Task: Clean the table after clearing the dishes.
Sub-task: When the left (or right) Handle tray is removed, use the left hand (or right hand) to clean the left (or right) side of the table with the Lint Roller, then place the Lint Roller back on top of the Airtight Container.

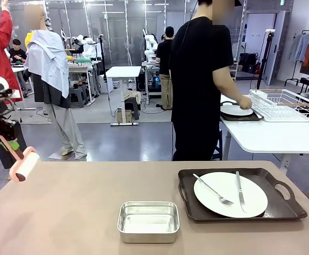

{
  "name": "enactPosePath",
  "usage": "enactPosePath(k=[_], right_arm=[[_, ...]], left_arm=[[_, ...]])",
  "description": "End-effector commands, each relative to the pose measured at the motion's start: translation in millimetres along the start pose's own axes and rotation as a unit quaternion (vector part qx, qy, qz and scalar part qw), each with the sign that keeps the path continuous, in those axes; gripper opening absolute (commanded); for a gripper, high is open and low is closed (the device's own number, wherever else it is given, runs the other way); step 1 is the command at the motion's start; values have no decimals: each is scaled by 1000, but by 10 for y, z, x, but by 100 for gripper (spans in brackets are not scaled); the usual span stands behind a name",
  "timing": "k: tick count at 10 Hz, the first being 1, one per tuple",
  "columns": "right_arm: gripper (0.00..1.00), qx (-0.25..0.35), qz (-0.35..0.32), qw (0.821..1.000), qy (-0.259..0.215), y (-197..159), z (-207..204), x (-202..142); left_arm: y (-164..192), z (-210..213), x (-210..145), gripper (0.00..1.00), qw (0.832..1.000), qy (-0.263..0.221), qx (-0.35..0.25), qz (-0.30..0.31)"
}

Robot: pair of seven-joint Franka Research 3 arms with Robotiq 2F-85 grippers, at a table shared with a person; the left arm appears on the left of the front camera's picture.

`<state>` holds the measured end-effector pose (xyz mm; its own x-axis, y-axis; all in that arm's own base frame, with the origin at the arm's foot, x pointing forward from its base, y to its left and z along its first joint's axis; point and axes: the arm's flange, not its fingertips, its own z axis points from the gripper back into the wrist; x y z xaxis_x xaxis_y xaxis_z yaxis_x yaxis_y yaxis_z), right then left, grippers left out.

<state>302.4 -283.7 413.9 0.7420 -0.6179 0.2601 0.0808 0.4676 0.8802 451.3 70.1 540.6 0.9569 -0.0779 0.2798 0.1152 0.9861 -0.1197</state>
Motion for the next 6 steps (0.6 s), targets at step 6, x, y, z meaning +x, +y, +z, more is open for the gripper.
enactPosePath(k=[6], right_arm=[[100,-1,7,1000,3,8,25,-42]], left_arm=[[80,-285,61,21,1000,22,0,6]])
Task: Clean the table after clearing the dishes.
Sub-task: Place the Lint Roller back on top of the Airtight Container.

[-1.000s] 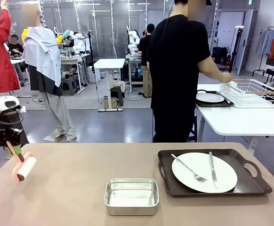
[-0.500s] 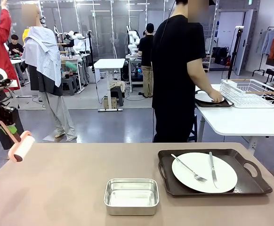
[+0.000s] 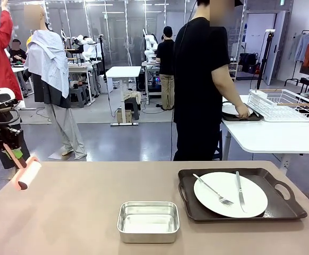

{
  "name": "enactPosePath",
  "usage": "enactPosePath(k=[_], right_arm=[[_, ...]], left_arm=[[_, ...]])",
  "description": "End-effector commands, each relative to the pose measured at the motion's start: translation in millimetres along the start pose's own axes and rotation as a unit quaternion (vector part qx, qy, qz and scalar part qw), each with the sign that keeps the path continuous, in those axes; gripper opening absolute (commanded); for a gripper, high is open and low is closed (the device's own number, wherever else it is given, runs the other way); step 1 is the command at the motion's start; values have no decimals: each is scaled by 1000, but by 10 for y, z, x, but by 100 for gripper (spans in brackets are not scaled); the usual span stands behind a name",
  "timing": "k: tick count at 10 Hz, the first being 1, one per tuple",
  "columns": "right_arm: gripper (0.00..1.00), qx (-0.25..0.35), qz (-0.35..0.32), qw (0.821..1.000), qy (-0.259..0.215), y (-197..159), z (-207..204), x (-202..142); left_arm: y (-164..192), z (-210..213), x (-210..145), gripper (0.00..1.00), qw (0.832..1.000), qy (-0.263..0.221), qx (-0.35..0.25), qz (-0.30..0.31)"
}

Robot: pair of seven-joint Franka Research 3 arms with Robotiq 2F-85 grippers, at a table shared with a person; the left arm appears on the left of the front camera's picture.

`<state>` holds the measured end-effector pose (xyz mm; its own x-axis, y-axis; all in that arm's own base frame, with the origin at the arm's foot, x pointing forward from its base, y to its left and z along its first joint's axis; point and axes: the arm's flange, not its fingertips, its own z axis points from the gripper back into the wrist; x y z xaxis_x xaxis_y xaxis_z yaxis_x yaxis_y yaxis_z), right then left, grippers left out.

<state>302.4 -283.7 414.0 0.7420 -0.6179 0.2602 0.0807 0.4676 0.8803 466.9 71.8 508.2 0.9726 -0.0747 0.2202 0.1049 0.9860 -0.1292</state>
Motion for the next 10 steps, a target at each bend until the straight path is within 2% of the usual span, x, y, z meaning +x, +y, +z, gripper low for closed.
enactPosePath(k=[1,4,6,7,8,9,10], right_arm=[[100,-1,7,1000,3,8,25,-42],[100,-1,7,1000,3,8,25,-42],[100,-1,7,1000,3,8,25,-42],[100,-1,7,1000,3,8,25,-42],[100,-1,7,1000,3,8,25,-42],[100,-1,7,1000,3,8,25,-42],[100,-1,7,1000,3,8,25,-42]], left_arm=[[5,64,0,21,1000,-8,4,0],[-2,20,4,21,1000,-2,0,0],[-792,248,392,21,985,-4,16,-170],[-1265,278,477,21,968,7,16,-249],[-1777,258,475,21,943,14,5,-331],[-2296,223,406,21,909,28,8,-415],[-2825,175,266,21,866,39,5,-498]])
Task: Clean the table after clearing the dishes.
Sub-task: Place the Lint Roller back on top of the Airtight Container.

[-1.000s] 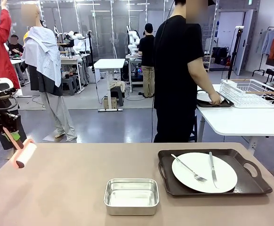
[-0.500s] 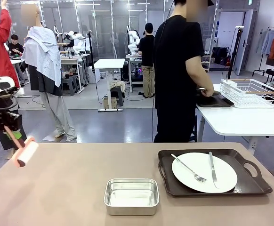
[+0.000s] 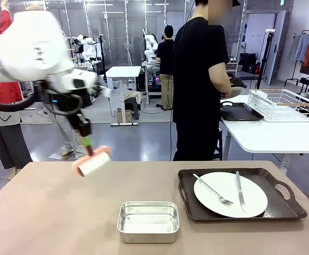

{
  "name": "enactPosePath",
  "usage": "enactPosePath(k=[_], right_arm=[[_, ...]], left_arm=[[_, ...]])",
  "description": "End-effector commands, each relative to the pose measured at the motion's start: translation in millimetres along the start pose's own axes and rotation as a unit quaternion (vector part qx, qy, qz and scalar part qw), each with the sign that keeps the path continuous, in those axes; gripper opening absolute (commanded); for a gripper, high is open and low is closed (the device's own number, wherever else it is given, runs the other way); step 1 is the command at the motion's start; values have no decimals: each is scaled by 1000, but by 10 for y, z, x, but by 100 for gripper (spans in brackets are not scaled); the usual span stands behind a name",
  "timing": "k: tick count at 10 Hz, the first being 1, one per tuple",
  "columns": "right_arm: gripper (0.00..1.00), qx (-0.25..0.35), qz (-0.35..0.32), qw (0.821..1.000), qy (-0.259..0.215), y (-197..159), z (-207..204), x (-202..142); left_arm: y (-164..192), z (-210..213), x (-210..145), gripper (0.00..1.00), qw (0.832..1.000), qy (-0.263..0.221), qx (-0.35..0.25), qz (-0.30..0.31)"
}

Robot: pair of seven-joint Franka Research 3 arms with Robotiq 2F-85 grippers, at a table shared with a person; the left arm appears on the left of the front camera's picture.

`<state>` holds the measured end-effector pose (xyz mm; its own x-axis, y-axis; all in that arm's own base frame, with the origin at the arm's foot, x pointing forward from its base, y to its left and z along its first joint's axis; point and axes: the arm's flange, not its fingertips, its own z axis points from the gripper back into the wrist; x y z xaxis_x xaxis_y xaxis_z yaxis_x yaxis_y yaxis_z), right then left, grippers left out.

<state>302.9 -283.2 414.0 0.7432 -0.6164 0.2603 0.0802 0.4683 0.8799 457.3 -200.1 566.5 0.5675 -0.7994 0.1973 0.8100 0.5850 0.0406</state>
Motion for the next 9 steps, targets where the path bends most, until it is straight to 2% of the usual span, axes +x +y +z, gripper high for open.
enactPosePath(k=[1,2,3,4,5,6,7,9], right_arm=[[100,-1,6,1000,3,4,31,-43],[100,-1,6,1000,3,4,31,-43],[100,-1,6,1000,3,4,31,-43],[100,-1,6,1000,3,4,31,-43],[100,-1,6,1000,3,4,31,-43],[100,-1,6,1000,3,4,31,-43],[100,-1,6,1000,3,4,31,-43],[100,-1,6,1000,3,4,31,-43]], left_arm=[[-383,-39,265,21,986,19,-7,-164],[-747,-126,480,21,972,32,-17,-231],[-930,-168,618,21,964,29,-25,-264],[-1077,-231,754,21,959,50,-2,-280],[-1128,-256,814,21,955,48,-20,-293],[-1095,-235,819,21,961,50,-12,-272],[-1314,-343,779,21,959,37,-26,-281],[-1314,-343,779,21,959,37,-26,-281]])
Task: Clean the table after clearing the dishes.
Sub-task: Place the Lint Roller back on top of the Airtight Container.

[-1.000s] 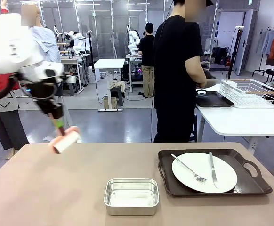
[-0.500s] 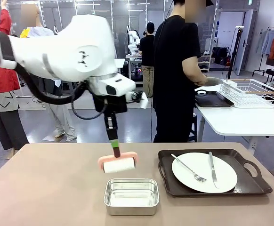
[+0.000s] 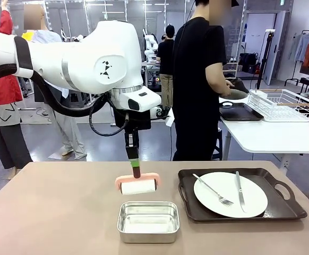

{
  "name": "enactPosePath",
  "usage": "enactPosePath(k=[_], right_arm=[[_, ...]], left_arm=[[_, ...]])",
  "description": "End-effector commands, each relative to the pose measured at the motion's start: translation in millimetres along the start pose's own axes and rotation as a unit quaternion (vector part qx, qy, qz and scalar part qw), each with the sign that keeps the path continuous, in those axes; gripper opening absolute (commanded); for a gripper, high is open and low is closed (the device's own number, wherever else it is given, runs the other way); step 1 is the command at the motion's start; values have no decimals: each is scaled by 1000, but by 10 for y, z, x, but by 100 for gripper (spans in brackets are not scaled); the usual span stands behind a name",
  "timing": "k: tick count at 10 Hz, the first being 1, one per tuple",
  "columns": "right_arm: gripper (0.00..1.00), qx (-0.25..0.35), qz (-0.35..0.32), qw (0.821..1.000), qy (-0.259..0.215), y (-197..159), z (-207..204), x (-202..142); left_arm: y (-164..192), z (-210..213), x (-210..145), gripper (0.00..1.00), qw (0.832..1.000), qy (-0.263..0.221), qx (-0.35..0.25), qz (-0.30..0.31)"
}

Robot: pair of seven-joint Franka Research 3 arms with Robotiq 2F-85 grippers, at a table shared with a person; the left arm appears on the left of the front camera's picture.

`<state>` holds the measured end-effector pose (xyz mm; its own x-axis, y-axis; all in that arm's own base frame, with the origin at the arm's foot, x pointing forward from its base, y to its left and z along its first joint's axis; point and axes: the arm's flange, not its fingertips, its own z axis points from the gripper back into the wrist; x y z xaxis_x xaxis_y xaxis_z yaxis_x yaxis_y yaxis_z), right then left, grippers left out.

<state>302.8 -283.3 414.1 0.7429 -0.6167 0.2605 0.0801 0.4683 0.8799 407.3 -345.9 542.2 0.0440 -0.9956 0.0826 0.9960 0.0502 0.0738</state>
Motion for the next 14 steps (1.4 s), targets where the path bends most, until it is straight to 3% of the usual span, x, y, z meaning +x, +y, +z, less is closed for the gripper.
enactPosePath(k=[1,3,4,8,14], right_arm=[[100,-1,6,1000,3,4,29,-43],[100,-1,6,1000,3,4,29,-43],[100,-1,6,1000,3,4,29,-43],[100,-1,6,1000,3,4,29,-43],[100,-1,6,1000,3,4,29,-43]], left_arm=[[9,1,-8,21,1000,0,0,1],[-11,-193,168,21,997,9,-21,-79],[-18,-251,241,21,995,7,-33,-91],[87,-688,376,21,993,2,-81,-89],[349,-1194,351,21,992,22,-100,-69]])
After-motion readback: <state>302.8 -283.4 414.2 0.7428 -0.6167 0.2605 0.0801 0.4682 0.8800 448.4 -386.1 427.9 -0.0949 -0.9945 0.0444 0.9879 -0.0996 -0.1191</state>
